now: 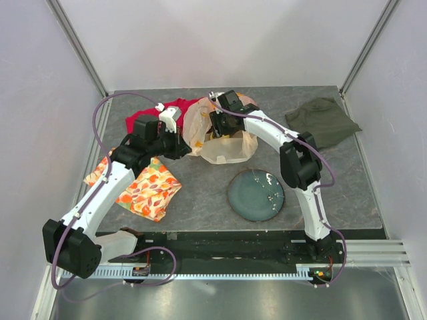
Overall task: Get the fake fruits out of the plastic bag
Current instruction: Take out the fake fruit from the plastic bag, then place the fake fruit on the plate.
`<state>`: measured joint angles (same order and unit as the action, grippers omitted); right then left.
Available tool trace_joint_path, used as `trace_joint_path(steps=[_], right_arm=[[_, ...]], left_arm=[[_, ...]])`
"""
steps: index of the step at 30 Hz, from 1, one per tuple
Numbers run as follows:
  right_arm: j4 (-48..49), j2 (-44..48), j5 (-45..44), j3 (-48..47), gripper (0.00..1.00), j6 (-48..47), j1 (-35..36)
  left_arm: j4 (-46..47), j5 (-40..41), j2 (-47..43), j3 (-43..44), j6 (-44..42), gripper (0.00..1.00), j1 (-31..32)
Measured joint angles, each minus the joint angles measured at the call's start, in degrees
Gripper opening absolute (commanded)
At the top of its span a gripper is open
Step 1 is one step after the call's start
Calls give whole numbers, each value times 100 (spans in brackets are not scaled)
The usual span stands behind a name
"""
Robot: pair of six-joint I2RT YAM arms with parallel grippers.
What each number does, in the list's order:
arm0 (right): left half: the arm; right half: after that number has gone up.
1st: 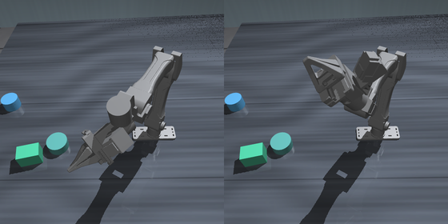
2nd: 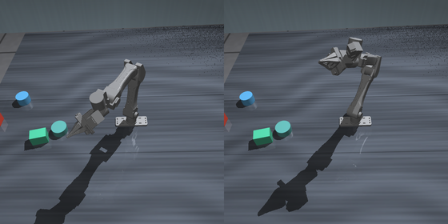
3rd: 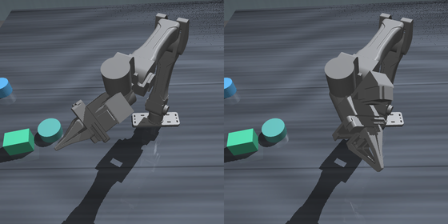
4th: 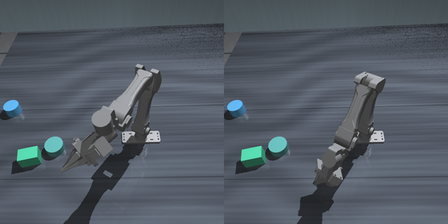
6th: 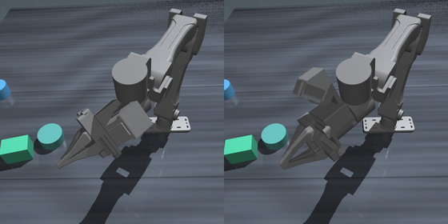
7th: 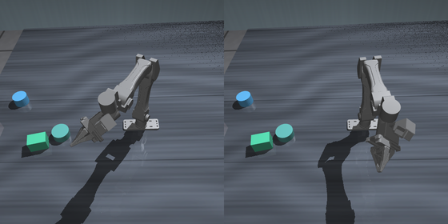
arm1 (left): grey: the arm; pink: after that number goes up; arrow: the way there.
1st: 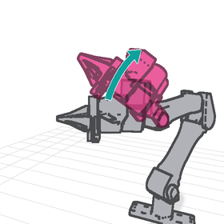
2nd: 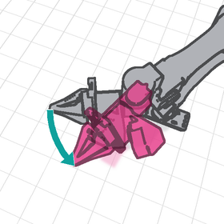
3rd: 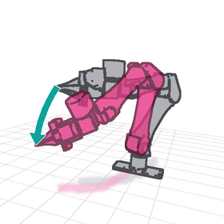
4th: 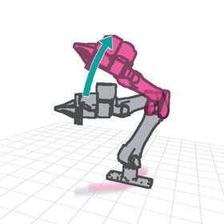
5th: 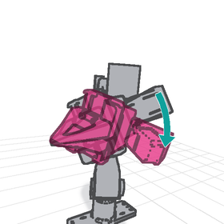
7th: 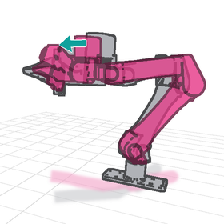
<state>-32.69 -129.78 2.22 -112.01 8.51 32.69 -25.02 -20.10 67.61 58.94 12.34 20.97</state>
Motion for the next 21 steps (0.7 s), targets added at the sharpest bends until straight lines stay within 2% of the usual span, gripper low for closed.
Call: trace_joint_path(steps=[5, 9, 15, 18, 21], right_arm=[[-35, 1134, 208, 802, 20, -546, -31], [317, 2573, 688, 1718, 21, -1134, -66], [758, 4675, 1484, 3386, 23, -2538, -74], [310, 5377, 1825, 4242, 23, -3589, -52], [-302, 5650, 1982, 4717, 24, -4402, -37]], left_arm=[[83, 0, 81, 90, 0, 2, 0], [168, 0, 175, 127, 0, 2, -15], [247, -2, 315, 186, 2, 2, -55], [275, -2, 323, 234, 2, 2, -61], [291, 0, 323, 264, 0, 2, -61]])
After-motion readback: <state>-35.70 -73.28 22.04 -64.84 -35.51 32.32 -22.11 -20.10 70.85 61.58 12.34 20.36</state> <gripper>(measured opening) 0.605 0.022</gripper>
